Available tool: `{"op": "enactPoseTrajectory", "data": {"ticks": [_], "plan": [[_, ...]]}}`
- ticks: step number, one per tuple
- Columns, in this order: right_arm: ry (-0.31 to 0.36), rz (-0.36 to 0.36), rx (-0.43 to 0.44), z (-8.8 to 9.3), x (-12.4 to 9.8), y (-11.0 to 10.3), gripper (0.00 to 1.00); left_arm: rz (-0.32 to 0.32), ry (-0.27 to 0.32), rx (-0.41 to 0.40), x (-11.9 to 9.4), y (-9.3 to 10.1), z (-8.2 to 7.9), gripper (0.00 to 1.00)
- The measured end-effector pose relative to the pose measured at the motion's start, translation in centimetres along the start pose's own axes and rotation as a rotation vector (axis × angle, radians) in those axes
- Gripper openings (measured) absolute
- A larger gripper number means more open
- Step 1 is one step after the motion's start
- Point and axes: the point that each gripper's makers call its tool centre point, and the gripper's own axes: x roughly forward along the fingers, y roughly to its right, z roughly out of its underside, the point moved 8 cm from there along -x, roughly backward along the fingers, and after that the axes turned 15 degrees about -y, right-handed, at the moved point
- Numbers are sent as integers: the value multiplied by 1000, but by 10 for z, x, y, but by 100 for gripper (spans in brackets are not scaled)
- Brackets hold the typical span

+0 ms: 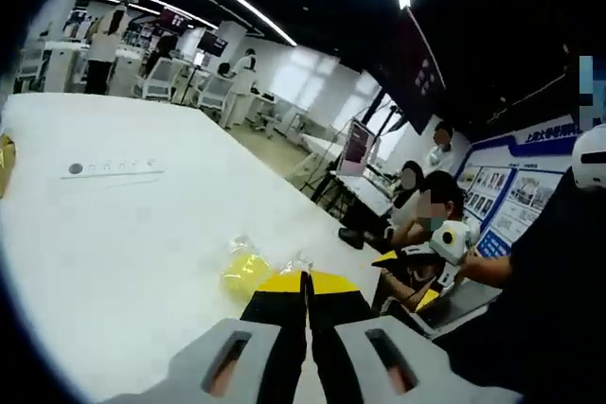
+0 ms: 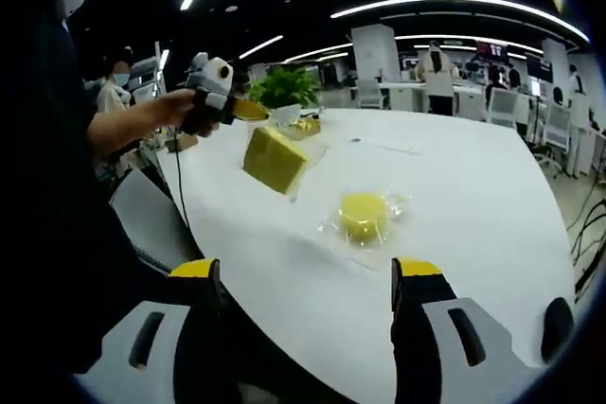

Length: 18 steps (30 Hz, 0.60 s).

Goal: Compare the silicone blocks by pressing each to a similar depth, holding the contact briefly, and releasing to observe deformation and rebound differences across the visible hardness samples.

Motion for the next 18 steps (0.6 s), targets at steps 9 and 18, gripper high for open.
{"op": "enactPoseTrajectory", "data": {"ticks": [9,18], "plan": [[-7,11,10,4,-2,4,65,-25,44,-249,12,-50,16,0],[-4,8,23,4,-2,6,65,-238,-15,-253,1,-110,25,0]]}}
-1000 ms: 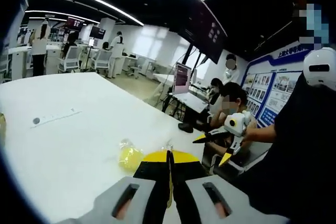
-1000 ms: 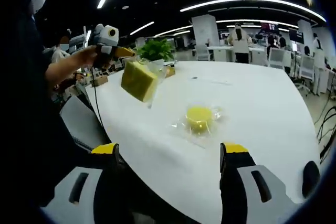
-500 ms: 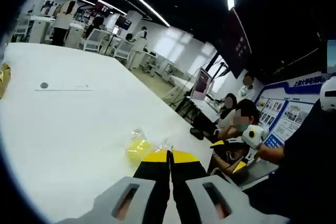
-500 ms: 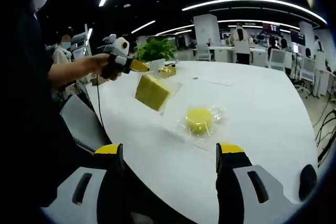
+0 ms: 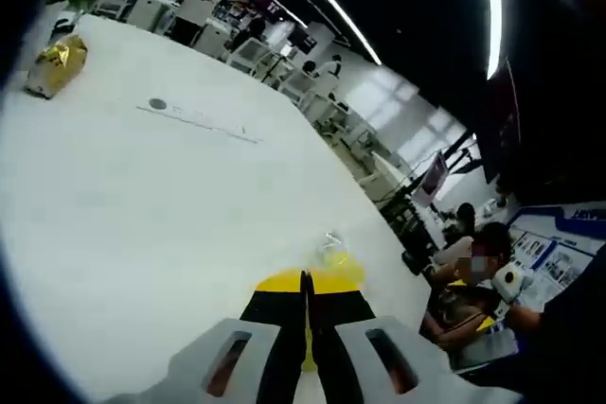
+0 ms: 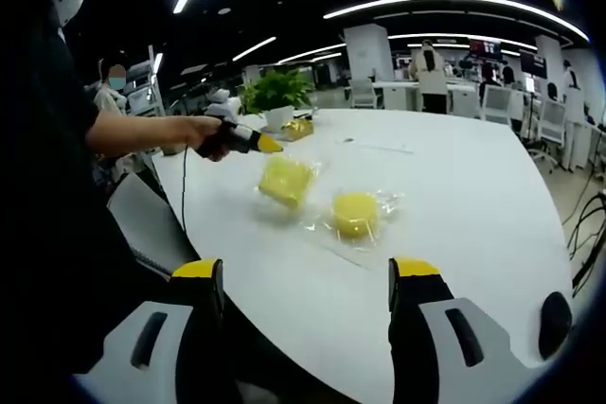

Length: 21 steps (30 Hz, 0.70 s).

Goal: Compare the silicone blocks by pressing each to a similar depth, holding the contact briefly, and releasing to observe deformation and rebound differences across the visible hardness samples.

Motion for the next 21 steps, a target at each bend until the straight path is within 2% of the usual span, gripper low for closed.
{"op": "enactPoseTrajectory", "data": {"ticks": [3,8,13,16,17,21], "plan": [[1,-1,2,-1,0,-1,65,14,-10,-30,4,-12,-2,0],[-1,1,6,-1,0,-1,64,-52,-102,65,14,-25,-1,0],[-2,6,15,-1,-1,-2,64,-75,-132,88,25,-31,-5,0],[-9,10,19,0,-2,-3,64,-90,-173,153,29,-34,-6,0],[-9,11,25,0,-2,-3,64,-104,-203,179,31,-38,-6,0],[-11,16,31,1,-3,-5,63,-112,-212,190,33,-45,-8,0]]}}
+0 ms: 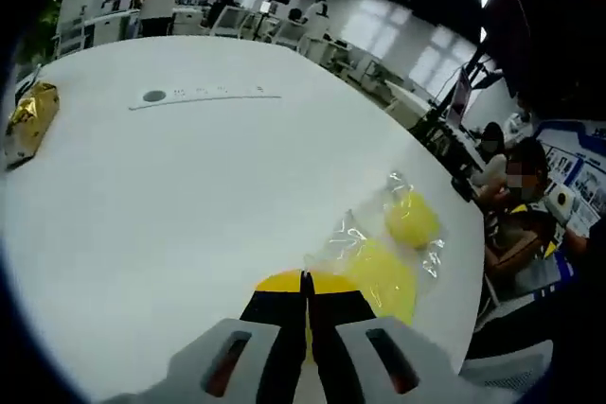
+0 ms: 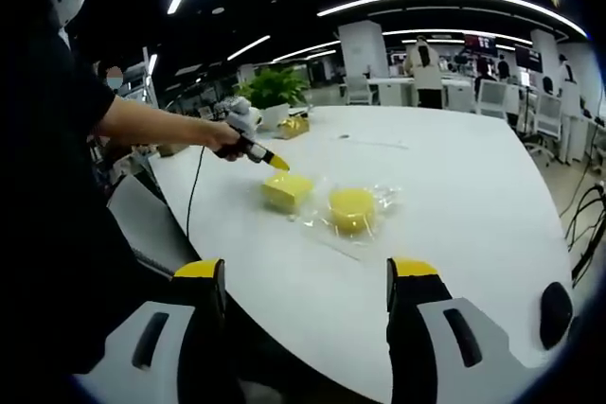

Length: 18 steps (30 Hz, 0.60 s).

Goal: Compare the silicone blocks by pressing each to a similar depth, holding the contact briefly, and releasing to observe deformation and rebound differences across the visible hardness samples.

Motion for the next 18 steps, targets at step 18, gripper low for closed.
{"op": "enactPoseTrajectory", "data": {"ticks": [18], "plan": [[-21,0,-6,0,2,-3,62,-50,-27,94,6,-6,-1,0]]}}
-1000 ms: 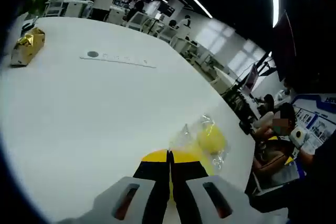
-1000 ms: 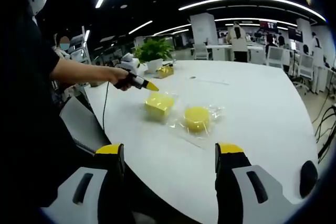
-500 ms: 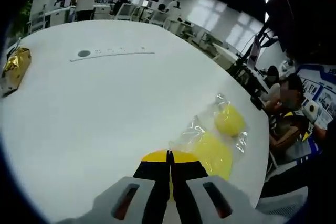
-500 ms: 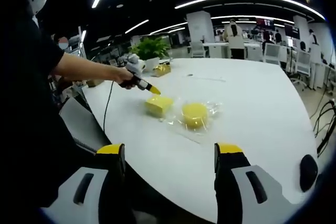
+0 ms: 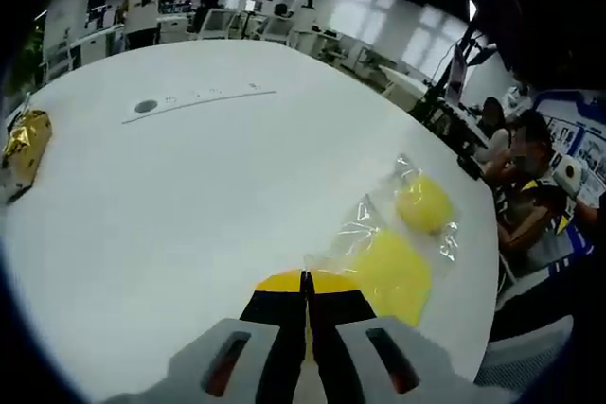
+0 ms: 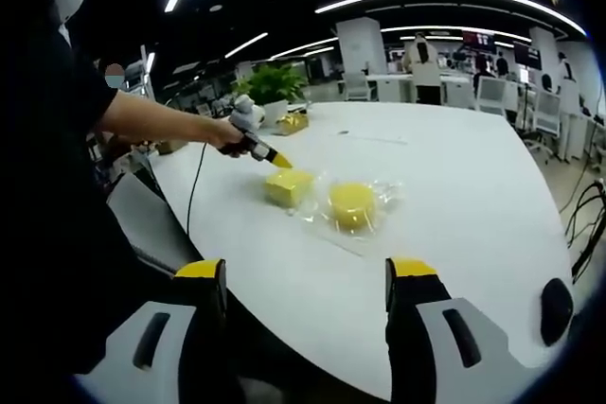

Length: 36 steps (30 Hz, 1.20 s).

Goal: Compare the silicone blocks by pressing each to a similar depth, holding the contact briefly, and releasing to observe deformation and rebound differences across the visible hardness samples.

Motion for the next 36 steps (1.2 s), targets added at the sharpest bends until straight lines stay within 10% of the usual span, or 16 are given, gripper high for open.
{"op": "enactPoseTrajectory", "data": {"ticks": [8,14,36], "plan": [[-1,-5,-10,0,-1,0,60,5,6,-64,-6,-2,5,0],[39,-19,20,-4,-3,0,60,-46,135,-125,-31,-8,0,19],[41,-1,-26,-12,12,0,71,-110,526,194,-134,58,12,98]]}}
